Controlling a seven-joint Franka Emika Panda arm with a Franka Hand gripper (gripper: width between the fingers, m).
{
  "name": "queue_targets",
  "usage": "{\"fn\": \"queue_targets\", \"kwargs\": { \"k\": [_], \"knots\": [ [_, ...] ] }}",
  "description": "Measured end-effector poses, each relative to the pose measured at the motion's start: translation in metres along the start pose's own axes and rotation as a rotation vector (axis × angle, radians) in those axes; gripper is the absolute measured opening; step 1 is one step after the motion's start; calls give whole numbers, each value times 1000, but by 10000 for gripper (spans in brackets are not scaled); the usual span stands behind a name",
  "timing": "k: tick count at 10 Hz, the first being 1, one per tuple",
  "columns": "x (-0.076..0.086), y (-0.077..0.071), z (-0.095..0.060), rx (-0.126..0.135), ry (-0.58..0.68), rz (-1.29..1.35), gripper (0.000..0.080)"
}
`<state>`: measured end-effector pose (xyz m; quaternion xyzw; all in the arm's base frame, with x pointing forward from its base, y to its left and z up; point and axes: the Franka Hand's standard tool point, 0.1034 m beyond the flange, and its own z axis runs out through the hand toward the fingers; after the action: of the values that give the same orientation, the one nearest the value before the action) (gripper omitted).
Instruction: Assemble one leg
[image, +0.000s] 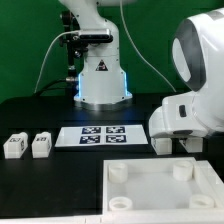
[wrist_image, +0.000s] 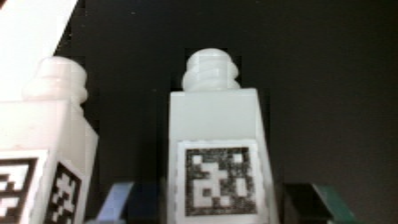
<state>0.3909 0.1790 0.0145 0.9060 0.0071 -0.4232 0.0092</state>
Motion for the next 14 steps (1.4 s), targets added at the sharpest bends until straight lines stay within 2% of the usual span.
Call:
{"fn": "queue_targets", "kwargs": {
  "k": [8,9,11,12,13,14],
  "knots": [
    [0,1,-2,0,1,-2,290],
    [-2,3,-16,1,6,-7,290],
    [-8,18,-63,5,78,-71,290],
    [-9,30,-92,20,141,-90,290],
    [-8,41,-122,33,272,-116,290],
    [-17,52,-142,35,364,-130,290]
  ]
}}
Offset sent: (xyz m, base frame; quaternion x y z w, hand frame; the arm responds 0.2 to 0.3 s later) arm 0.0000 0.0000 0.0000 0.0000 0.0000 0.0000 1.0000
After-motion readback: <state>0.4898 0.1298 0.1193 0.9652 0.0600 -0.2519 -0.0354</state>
